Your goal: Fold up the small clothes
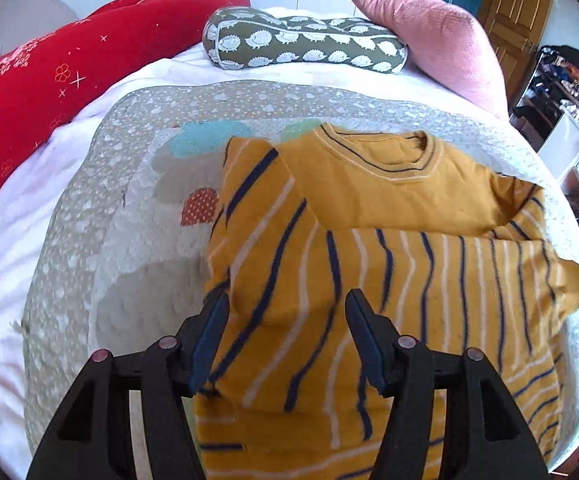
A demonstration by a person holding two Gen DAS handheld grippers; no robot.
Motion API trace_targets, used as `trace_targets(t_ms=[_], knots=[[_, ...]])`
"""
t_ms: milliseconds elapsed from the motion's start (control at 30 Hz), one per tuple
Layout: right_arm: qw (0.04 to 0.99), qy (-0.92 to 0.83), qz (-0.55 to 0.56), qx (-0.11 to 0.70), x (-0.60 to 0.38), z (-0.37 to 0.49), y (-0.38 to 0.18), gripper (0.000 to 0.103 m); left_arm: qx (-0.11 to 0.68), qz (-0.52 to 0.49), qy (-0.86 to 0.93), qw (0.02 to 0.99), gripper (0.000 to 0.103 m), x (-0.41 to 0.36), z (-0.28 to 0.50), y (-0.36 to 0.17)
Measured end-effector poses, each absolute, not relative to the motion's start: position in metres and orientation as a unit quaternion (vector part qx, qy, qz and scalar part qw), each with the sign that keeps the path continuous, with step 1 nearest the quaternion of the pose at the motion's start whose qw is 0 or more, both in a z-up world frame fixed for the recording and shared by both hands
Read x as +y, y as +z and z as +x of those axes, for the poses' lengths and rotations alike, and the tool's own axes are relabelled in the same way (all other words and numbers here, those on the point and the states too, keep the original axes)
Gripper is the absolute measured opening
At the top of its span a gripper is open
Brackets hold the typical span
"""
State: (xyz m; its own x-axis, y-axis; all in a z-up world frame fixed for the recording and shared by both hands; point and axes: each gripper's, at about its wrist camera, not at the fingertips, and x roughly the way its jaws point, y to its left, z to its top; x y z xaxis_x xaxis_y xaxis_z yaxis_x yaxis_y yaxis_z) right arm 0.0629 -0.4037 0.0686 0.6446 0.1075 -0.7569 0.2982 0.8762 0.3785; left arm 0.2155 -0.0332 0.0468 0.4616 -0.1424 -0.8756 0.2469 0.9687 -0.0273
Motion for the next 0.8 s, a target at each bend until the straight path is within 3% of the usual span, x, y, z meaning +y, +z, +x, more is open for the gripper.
trace_targets(t_ms=[67, 100, 133, 167, 500, 567, 633, 667, 733, 767, 800], knots=[[0.871, -0.054, 0.243, 0.424, -0.402, 0.062, 0.064, 0.049, 0.514, 0.083, -0.089, 0.849, 0.057, -0.039, 0.234, 0.037], [0.87, -0.055, 0.241, 0.426, -0.402, 0.061, 0.061, 0.049, 0.523, 0.097, -0.081, 0.843, 0.026, -0.04, 0.24, 0.031], [0.871, -0.056, 0.238, 0.427, -0.403, 0.061, 0.06, 0.049, 0.533, 0.106, -0.068, 0.837, 0.008, -0.039, 0.245, 0.028], [0.871, -0.058, 0.235, 0.427, -0.404, 0.06, 0.059, 0.049, 0.535, 0.093, -0.065, 0.837, 0.007, -0.032, 0.249, 0.028], [0.879, -0.035, 0.252, 0.404, -0.399, 0.081, 0.065, 0.049, 0.524, 0.031, -0.009, 0.851, 0.009, 0.024, 0.26, 0.027], [0.877, -0.02, 0.255, 0.407, -0.387, 0.091, 0.061, 0.049, 0.516, 0.038, -0.017, 0.855, 0.015, 0.018, 0.253, 0.031], [0.874, -0.004, 0.255, 0.414, -0.374, 0.1, 0.057, 0.049, 0.512, 0.037, -0.029, 0.858, 0.032, 0.013, 0.247, 0.034], [0.871, 0.003, 0.25, 0.423, -0.367, 0.105, 0.053, 0.054, 0.51, 0.032, -0.034, 0.859, 0.035, 0.011, 0.243, 0.036], [0.864, 0.01, 0.238, 0.445, -0.354, 0.115, 0.043, 0.059, 0.51, 0.022, -0.041, 0.859, 0.037, 0.011, 0.24, 0.036], [0.862, 0.012, 0.233, 0.451, -0.35, 0.118, 0.038, 0.059, 0.511, 0.02, -0.042, 0.858, 0.037, 0.01, 0.239, 0.037], [0.86, 0.02, 0.225, 0.457, -0.345, 0.121, 0.035, 0.051, 0.512, 0.017, -0.043, 0.858, 0.037, 0.01, 0.238, 0.038]])
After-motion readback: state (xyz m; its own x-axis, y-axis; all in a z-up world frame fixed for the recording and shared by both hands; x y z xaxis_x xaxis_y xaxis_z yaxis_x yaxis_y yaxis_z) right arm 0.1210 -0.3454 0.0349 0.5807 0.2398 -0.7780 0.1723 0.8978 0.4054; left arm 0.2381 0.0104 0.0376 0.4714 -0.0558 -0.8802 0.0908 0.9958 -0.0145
